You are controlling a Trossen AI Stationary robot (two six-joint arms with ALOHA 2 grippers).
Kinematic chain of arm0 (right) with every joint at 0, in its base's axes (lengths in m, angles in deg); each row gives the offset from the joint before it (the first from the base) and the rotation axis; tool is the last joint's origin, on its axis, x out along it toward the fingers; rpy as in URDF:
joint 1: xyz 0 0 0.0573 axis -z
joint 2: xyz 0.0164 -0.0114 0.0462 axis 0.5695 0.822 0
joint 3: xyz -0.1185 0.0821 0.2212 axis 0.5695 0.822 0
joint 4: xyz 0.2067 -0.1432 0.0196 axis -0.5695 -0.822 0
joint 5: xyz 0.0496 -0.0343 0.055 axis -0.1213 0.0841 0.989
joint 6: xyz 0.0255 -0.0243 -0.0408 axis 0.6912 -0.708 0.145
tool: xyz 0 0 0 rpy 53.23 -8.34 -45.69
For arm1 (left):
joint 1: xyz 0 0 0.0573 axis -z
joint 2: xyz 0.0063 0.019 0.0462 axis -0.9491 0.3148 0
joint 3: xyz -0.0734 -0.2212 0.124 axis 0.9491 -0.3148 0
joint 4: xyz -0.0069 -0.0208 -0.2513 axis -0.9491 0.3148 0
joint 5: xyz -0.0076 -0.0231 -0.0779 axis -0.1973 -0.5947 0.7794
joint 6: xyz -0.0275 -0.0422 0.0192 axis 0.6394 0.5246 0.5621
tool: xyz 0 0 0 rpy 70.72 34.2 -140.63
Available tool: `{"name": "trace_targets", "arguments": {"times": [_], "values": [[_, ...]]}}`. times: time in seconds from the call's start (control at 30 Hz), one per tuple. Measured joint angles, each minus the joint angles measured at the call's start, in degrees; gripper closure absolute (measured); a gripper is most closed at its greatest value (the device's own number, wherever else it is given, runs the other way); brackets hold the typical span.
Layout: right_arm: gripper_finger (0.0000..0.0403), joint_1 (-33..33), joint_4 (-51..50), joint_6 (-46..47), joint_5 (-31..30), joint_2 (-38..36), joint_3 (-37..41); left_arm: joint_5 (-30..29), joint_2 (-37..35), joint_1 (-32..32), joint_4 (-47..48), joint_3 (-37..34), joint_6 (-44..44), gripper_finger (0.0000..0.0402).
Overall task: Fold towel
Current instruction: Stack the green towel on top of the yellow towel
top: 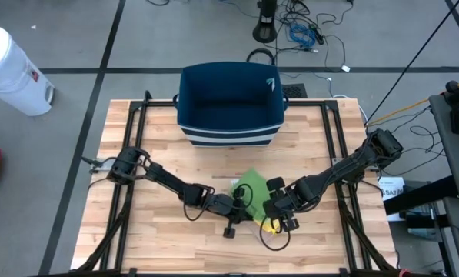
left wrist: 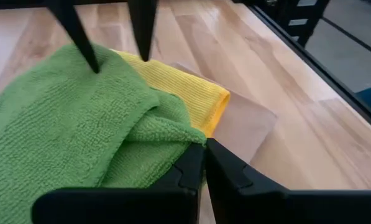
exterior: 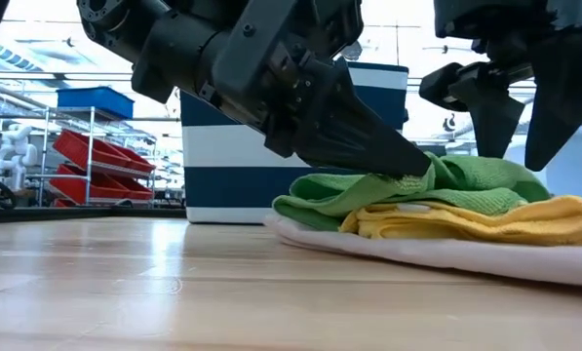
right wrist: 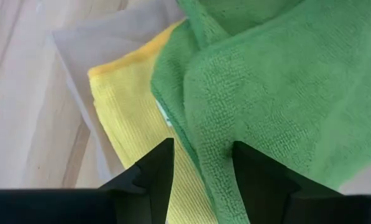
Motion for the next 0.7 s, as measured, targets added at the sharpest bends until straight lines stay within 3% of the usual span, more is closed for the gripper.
{"name": "trace_targets", "arguments": {"times": [0.2, 0.47, 0.6, 0.7], "values": [[0.0245, -0.2, 1.0, 0.0, -0.5, 0.0, 0.0, 0.2, 0.0, 1.2, 0.0, 0.0, -0.2, 0.0328], [0.0163, -0.3, 2.9, 0.3, 2.0, 0.0, 0.0, 2.1, 0.0, 2.7, 0.0, 0.0, -3.1, 0.0224], [0.0140, -1.2, 5.3, 0.6, 4.1, 0.0, 0.0, 1.6, 0.0, 3.3, 0.2, 0.0, -5.5, 0.0208], [0.0137, -1.8, 8.4, -0.2, 3.4, 0.0, 0.0, -2.0, 0.0, 3.9, 0.1, 0.0, -9.0, 0.0207]]}}
